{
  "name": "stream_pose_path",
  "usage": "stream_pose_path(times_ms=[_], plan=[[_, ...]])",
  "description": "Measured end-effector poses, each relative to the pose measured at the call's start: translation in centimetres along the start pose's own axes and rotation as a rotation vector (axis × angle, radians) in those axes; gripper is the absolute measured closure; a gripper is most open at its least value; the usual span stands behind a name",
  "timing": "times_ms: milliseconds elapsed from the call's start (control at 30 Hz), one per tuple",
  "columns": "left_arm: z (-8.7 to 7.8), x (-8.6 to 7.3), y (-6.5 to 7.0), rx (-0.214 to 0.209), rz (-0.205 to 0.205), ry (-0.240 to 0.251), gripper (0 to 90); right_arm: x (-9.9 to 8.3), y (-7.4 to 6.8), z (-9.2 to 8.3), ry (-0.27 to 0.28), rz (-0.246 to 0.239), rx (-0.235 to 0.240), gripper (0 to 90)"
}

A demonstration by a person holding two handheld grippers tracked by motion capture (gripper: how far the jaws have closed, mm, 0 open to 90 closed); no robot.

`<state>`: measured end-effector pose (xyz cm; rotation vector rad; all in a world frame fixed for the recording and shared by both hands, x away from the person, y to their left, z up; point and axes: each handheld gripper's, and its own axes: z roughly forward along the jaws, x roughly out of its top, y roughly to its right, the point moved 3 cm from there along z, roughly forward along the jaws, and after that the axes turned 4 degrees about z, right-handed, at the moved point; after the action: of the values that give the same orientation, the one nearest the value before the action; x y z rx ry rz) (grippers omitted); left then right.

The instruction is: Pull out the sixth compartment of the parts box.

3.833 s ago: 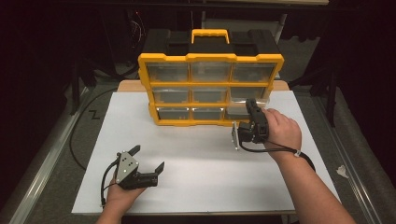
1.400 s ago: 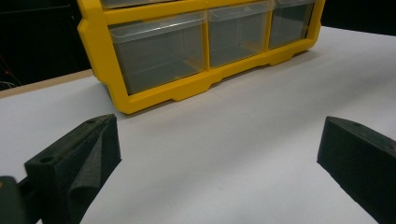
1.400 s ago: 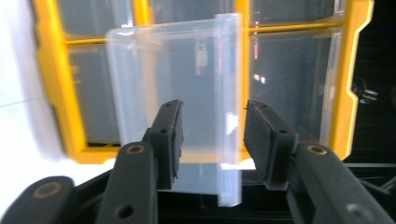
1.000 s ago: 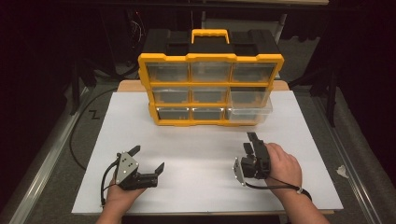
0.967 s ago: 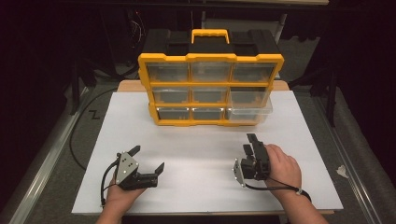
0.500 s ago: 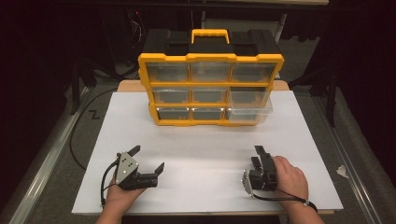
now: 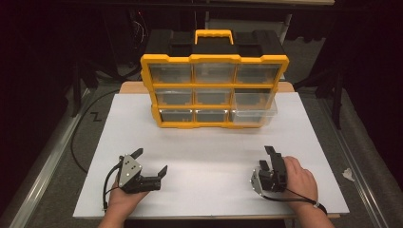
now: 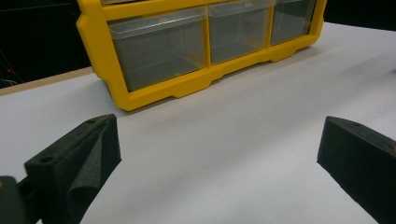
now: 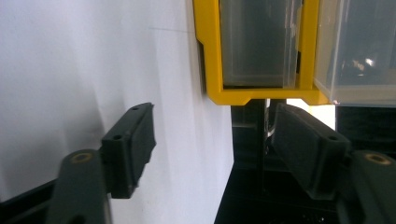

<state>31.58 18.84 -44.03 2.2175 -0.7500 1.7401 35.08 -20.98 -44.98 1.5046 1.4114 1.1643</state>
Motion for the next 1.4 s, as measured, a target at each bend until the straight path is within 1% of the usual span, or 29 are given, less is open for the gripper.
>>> stream_pose_path(times_ms=[67, 100, 133, 167, 233, 300, 367, 500, 533, 600, 633, 700, 767, 833, 900, 933, 967, 1033, 1067, 1100, 1133, 1200, 1233, 1267, 1300, 1333, 1367, 1400], plan=[[0.0, 0.0, 0.0, 0.0, 0.0, 0.001, 0.2, 0.1, -0.1, 0.0, -0.008, 0.004, 0.002, 21.7], [0.0, 0.0, 0.0, 0.0, 0.0, 0.001, 0.2, 0.1, -0.1, 0.1, -0.001, 0.003, 0.001, 17.3], [0.0, 0.0, 0.0, 0.0, 0.0, 0.001, 0.2, 0.1, -0.1, 0.1, -0.001, 0.003, 0.001, 17.3], [-0.1, 0.0, 0.0, -0.001, -0.001, 0.002, 0.2, 0.2, -0.1, 0.1, -0.004, 0.0, -0.006, 10.5], [-0.1, 0.0, 0.0, -0.002, -0.001, 0.003, 0.2, 0.2, -0.1, 0.0, -0.016, 0.001, -0.016, 1.8], [-0.1, 0.0, 0.0, -0.002, -0.002, 0.005, 0.2, 0.3, 0.0, 0.1, -0.014, 0.011, -0.019, 0.9], [-0.1, 0.0, -0.1, -0.001, -0.003, 0.007, 0.2, 0.4, 0.1, 0.0, -0.008, 0.021, -0.045, 0.9], [-0.1, 0.0, -0.1, -0.001, -0.003, 0.006, 0.2, 0.5, 0.3, -0.1, 0.008, 0.01, -0.057, 1.0], [-0.1, 0.0, 0.0, -0.001, -0.003, 0.006, 0.2, 0.5, 0.3, -0.1, 0.01, 0.015, -0.055, 1.0], [-0.1, 0.0, 0.0, 0.0, -0.002, 0.006, 0.2, 0.3, 0.4, -0.1, 0.004, 0.044, -0.05, 1.0], [-0.1, 0.0, 0.0, 0.0, -0.003, 0.006, 0.2, 0.3, 0.4, -0.1, 0.002, 0.075, -0.043, 1.0], [-0.1, 0.0, -0.1, 0.001, -0.004, 0.005, 0.2, 0.1, 0.6, -0.1, 0.0, 0.105, -0.031, 1.0], [-0.1, 0.0, -0.1, 0.002, -0.003, 0.003, 0.2, -0.1, 0.7, 0.0, -0.001, 0.161, -0.011, 1.0], [-0.1, 0.0, -0.1, 0.002, -0.002, 0.001, 0.2, -0.2, 0.7, 0.1, 0.004, 0.207, 0.005, 1.0], [-0.1, 0.0, -0.1, 0.002, -0.003, 0.002, 0.2, -0.3, 0.7, 0.1, 0.007, 0.265, 0.036, 1.0], [-0.1, 0.0, -0.1, 0.002, -0.003, 0.002, 0.2, -0.3, 0.7, 0.1, 0.007, 0.265, 0.036, 1.0], [-0.1, 0.0, -0.1, 0.003, -0.004, 0.001, 0.2, -0.5, 0.8, 0.1, 0.008, 0.307, 0.056, 1.1], [-0.1, 0.0, -0.1, 0.003, -0.006, 0.002, 0.2, -0.6, 0.8, 0.2, 0.019, 0.364, 0.08, 1.1], [-0.1, 0.0, -0.1, 0.003, -0.006, 0.002, 0.2, -0.6, 0.7, 0.1, 0.011, 0.419, 0.098, 1.1], [-0.1, 0.0, -0.1, 0.003, -0.006, 0.001, 0.2, -0.7, 0.9, 0.2, 0.023, 0.414, 0.095, 1.1], [-0.1, 0.0, -0.1, 0.004, -0.006, 0.001, 0.2, -0.8, 0.8, 0.2, 0.022, 0.468, 0.102, 1.1], [-0.1, 0.0, -0.1, 0.004, -0.005, 0.0, 0.2, -1.0, 0.8, 0.2, 0.029, 0.532, 0.12, 1.1], [-0.1, 0.0, -0.1, 0.004, -0.006, 0.001, 0.2, -1.2, 1.0, 0.2, 0.024, 0.553, 0.131, 1.1], [-0.1, 0.0, -0.1, 0.004, -0.006, 0.001, 0.2, -1.3, 0.9, 0.2, 0.02, 0.608, 0.146, 1.1], [-0.1, 0.0, -0.1, 0.004, -0.005, 0.001, 0.2, -1.5, 1.1, 0.3, 0.025, 0.63, 0.161, 1.1], [-0.1, 0.0, -0.1, 0.004, -0.005, 0.001, 0.2, -1.7, 1.0, 0.3, 0.02, 0.689, 0.178, 1.1], [-0.2, 0.1, -0.2, 0.003, -0.006, 0.002, 0.2, -1.8, 1.0, 0.3, 0.021, 0.72, 0.192, 1.1], [-0.2, 0.1, -0.2, 0.003, -0.007, 0.003, 0.2, -2.0, 1.2, 0.4, 0.025, 0.737, 0.201, 1.1]])
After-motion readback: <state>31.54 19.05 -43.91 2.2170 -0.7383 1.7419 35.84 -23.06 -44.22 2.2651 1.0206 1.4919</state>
